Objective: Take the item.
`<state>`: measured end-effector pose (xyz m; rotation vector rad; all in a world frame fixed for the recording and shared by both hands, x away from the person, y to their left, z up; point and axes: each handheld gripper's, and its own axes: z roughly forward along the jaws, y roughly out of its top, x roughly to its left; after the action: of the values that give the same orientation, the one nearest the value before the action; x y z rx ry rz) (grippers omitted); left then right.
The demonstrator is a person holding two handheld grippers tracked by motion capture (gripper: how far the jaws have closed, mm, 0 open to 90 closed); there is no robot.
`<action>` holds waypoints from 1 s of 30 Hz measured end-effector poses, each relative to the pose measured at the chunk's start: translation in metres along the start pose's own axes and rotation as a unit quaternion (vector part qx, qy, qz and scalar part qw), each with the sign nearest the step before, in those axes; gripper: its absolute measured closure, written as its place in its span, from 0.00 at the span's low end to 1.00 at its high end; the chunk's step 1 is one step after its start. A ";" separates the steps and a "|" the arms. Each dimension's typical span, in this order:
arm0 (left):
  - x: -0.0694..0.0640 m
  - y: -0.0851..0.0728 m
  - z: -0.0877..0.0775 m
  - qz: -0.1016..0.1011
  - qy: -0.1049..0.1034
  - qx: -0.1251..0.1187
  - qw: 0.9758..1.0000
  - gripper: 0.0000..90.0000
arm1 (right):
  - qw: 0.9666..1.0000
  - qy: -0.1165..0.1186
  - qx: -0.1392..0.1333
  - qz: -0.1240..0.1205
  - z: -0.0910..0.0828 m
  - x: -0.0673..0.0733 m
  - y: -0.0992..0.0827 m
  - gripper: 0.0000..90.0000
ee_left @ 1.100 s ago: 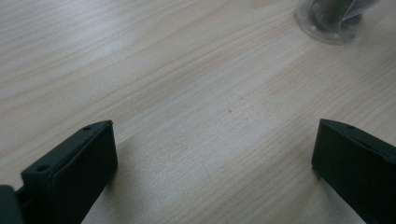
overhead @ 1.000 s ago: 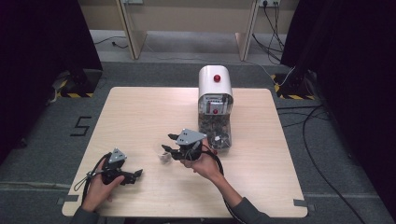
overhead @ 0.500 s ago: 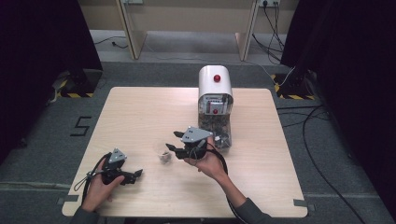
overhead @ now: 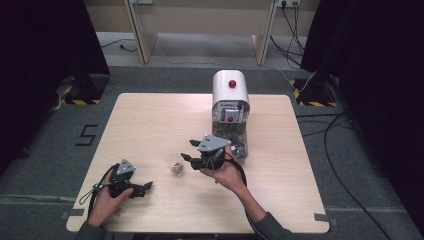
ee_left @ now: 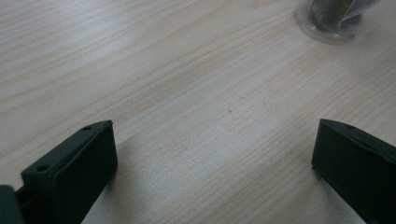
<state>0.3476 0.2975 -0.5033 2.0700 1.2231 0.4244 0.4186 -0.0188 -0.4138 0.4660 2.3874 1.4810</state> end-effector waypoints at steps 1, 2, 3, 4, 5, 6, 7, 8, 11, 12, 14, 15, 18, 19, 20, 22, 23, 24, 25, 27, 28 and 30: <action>0.000 0.000 0.000 0.000 0.000 0.000 1.000 0.00 | 1.000 0.001 0.001 0.003 -0.001 0.000 0.000 0.49; 0.000 0.000 0.000 0.000 0.000 0.000 1.000 0.00 | 1.000 0.002 0.001 0.002 -0.001 -0.001 0.000 0.49; 0.000 0.000 0.000 0.000 0.000 0.000 1.000 0.00 | 1.000 -0.003 0.001 0.007 -0.002 -0.001 -0.001 0.49; 0.000 0.000 0.000 0.000 0.000 0.000 1.000 0.00 | 1.000 -0.002 0.000 0.006 -0.002 -0.002 -0.001 0.48; 0.000 0.000 0.000 0.000 0.000 0.000 1.000 0.00 | 1.000 -0.004 0.000 0.005 -0.003 -0.003 -0.001 0.48; 0.000 0.000 0.000 0.000 0.000 0.000 1.000 0.00 | 1.000 -0.005 0.000 0.012 -0.004 -0.003 -0.001 0.48; 0.000 0.000 0.000 0.000 0.000 0.000 1.000 0.00 | 1.000 -0.006 -0.002 0.007 -0.005 -0.004 -0.001 0.48; 0.000 0.000 0.000 0.000 0.000 0.000 1.000 0.00 | 1.000 -0.007 -0.003 0.008 -0.007 -0.005 -0.001 0.48; 0.000 0.000 0.000 0.000 0.000 0.000 1.000 0.00 | 1.000 -0.010 -0.006 0.012 -0.010 -0.007 0.000 0.47; 0.000 0.000 0.000 0.000 0.000 0.000 1.000 0.00 | 1.000 -0.014 -0.007 0.013 -0.012 -0.009 -0.001 0.46; 0.000 0.000 0.000 0.000 0.000 0.000 1.000 0.00 | 1.000 -0.015 -0.007 0.014 -0.013 -0.009 -0.001 0.46; 0.000 0.000 0.000 0.000 0.000 0.000 1.000 0.00 | 1.000 -0.014 -0.006 0.012 -0.013 -0.010 -0.002 0.46; 0.000 0.000 0.000 0.000 0.000 0.000 1.000 0.00 | 1.000 -0.015 0.001 0.018 -0.012 -0.010 -0.005 0.45; 0.000 0.000 0.000 0.000 0.000 0.000 1.000 0.00 | 1.000 -0.015 0.003 0.015 -0.012 -0.012 -0.007 0.45; 0.000 0.000 0.000 0.000 0.000 0.000 1.000 0.00 | 1.000 -0.017 0.006 0.019 -0.012 -0.011 -0.007 0.45; 0.000 0.000 0.000 0.000 0.000 0.000 1.000 0.00 | 1.000 -0.015 0.007 0.019 -0.013 -0.013 -0.009 0.45; 0.000 0.000 0.000 0.000 0.000 0.000 1.000 0.00 | 1.000 -0.018 0.009 0.023 -0.014 -0.013 -0.010 0.44; 0.000 0.000 0.000 0.000 0.000 0.000 1.000 0.00 | 0.999 -0.021 0.011 0.022 -0.015 -0.014 -0.011 0.44; 0.000 0.000 0.000 0.000 0.000 0.000 1.000 0.00 | 0.999 -0.020 0.009 0.026 -0.016 -0.015 -0.012 0.44; 0.000 0.000 0.000 0.000 0.000 0.000 1.000 0.00 | 0.999 -0.020 0.011 0.028 -0.020 -0.017 -0.015 0.44; 0.000 0.000 0.000 0.000 0.000 0.000 1.000 0.00 | 0.999 -0.023 0.010 0.028 -0.022 -0.018 -0.016 0.44; 0.000 0.000 0.000 0.000 0.000 0.000 1.000 0.00 | 0.999 -0.029 0.011 0.036 -0.026 -0.021 -0.018 0.44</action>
<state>0.3476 0.2975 -0.5033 2.0698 1.2231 0.4244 0.4245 -0.0564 -0.4175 0.5980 2.3674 1.4504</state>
